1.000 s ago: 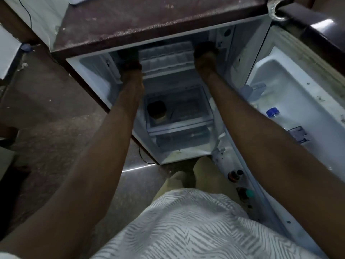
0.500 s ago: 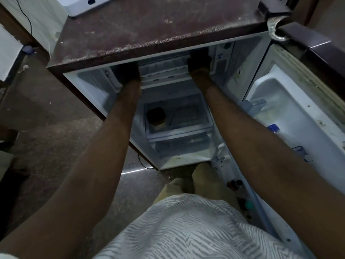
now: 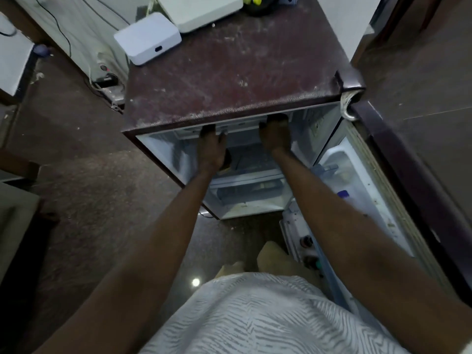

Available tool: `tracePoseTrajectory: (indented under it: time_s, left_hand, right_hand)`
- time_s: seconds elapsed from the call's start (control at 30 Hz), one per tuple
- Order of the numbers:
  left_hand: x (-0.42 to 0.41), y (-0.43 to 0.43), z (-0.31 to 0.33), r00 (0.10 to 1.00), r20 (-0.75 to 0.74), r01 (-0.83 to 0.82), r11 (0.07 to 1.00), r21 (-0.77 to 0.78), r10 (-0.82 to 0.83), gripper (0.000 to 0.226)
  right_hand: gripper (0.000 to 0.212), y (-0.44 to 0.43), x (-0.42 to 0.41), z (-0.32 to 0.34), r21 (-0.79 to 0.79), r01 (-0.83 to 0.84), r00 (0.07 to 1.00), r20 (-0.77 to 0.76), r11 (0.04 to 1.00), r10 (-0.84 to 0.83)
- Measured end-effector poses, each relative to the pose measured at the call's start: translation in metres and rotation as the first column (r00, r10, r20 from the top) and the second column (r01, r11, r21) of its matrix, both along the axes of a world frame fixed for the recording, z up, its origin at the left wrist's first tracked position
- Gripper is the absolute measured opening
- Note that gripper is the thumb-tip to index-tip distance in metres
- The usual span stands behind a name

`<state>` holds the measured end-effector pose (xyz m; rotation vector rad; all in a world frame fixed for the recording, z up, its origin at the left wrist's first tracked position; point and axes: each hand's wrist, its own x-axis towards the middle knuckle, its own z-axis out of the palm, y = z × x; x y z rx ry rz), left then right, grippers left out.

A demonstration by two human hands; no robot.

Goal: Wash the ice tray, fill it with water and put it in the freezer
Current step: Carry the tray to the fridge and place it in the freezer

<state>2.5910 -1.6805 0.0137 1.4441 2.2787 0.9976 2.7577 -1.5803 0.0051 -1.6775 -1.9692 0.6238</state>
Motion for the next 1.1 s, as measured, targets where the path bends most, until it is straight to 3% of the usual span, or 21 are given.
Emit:
tracePoseTrajectory:
  time_s: [0.07,0.2,0.57,0.87,1.03,1.1]
  left_hand:
    - [0.024,-0.027,0.012,0.989,-0.092,0.112,0.993,-0.038,-0.115,0.054]
    - [0.044,-0.054,0.017,0.954,-0.218,0.188,0.977,-0.104,-0.207,0.067]
    - [0.111,-0.116,0.044,0.911,-0.362,0.204,0.979,-0.020,-0.197,0.067]
    - [0.208,-0.140,0.097,0.950,-0.239,0.217,0.975,0.045,-0.201,0.080]
    - [0.293,-0.165,0.135,0.953,-0.147,0.274,0.961,0.037,-0.266,0.082]
    - [0.332,-0.183,0.148,0.954,-0.079,0.292,0.956,0.020,-0.290,0.084]
  right_hand:
    - [0.042,-0.030,0.009,0.020,0.041,-0.049,0.996,0.083,0.998,0.045]
    - [0.051,-0.063,0.024,0.032,0.094,-0.240,0.951,0.221,0.966,0.215]
    - [0.056,-0.111,0.086,0.081,0.182,-0.383,0.860,0.427,0.906,0.279]
    - [0.052,-0.118,0.170,0.169,0.197,-0.615,0.718,0.541,0.764,0.439]
    - [0.032,-0.124,0.239,0.190,0.311,-0.761,0.636,0.529,0.570,0.561]
    - [0.036,-0.137,0.270,0.189,0.262,-0.747,0.651,0.476,0.611,0.591]
